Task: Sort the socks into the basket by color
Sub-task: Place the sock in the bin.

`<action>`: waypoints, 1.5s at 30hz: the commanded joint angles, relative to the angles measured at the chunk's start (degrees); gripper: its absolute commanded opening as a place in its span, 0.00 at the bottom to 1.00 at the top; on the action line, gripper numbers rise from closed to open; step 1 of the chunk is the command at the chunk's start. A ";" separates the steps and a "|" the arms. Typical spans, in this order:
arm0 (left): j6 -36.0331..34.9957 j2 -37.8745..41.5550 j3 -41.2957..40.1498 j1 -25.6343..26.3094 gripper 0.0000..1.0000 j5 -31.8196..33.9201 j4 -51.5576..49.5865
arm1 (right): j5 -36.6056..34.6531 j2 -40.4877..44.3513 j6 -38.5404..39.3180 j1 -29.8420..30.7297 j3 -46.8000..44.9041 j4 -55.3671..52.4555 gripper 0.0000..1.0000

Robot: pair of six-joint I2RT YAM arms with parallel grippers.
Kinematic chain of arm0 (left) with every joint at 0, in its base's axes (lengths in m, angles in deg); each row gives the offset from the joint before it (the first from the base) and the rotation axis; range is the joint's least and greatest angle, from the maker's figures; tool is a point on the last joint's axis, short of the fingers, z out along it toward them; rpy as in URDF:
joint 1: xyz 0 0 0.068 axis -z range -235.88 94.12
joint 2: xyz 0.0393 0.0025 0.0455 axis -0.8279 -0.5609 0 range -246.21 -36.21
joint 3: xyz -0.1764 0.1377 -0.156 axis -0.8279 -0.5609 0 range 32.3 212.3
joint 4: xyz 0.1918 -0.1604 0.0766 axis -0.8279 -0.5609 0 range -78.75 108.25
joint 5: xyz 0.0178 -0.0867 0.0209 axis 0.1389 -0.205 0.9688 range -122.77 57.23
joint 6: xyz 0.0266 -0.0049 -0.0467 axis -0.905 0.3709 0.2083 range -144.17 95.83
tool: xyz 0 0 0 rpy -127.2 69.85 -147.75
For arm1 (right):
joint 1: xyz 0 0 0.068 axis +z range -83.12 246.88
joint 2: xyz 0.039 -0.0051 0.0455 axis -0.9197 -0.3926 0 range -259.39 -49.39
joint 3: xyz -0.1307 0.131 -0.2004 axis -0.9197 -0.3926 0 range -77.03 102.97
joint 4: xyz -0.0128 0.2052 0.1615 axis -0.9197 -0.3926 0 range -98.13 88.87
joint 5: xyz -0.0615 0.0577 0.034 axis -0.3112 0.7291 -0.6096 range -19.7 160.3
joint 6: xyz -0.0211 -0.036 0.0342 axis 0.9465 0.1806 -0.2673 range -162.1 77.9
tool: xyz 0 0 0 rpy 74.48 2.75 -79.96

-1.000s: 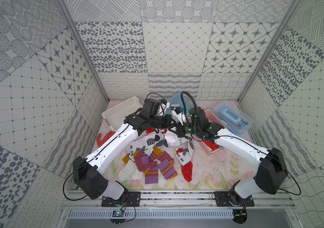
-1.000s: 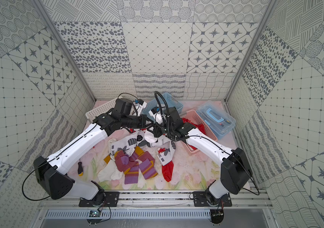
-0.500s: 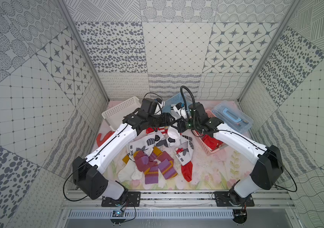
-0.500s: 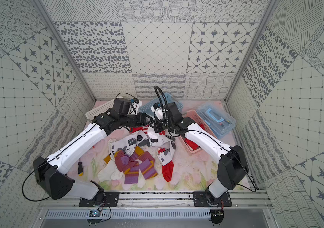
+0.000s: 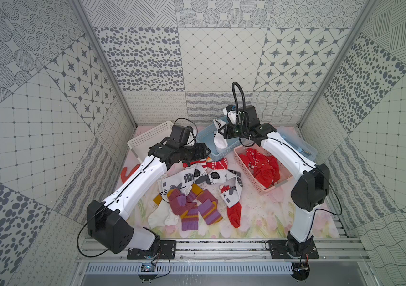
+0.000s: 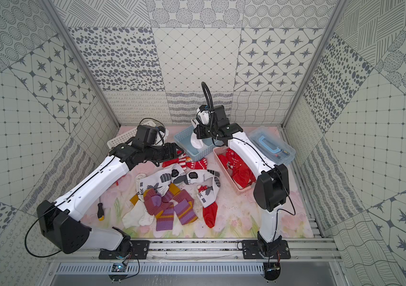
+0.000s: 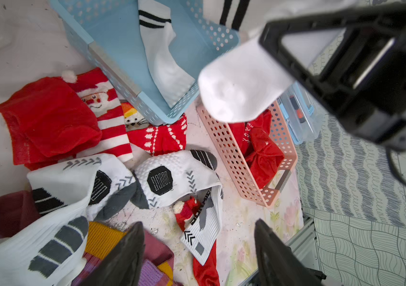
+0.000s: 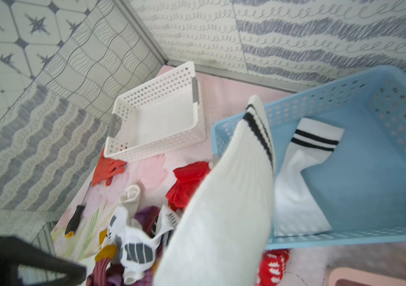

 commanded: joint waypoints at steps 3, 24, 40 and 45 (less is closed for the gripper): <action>-2.01 -0.61 -0.66 -0.46 0.69 1.10 -4.28 | -1.86 -13.99 1.06 -2.58 20.48 -12.81 0.00; -6.98 -8.23 0.47 2.52 0.67 -3.33 -5.54 | -1.97 -34.66 0.92 -5.27 40.47 -18.24 0.11; -6.82 -14.95 3.01 7.09 0.66 -4.73 -1.58 | -2.82 -20.80 1.74 -4.98 26.94 -14.85 0.86; -6.65 -17.14 3.48 8.60 0.66 -5.06 -0.40 | -2.61 -10.13 -0.13 -5.02 11.96 -7.60 0.93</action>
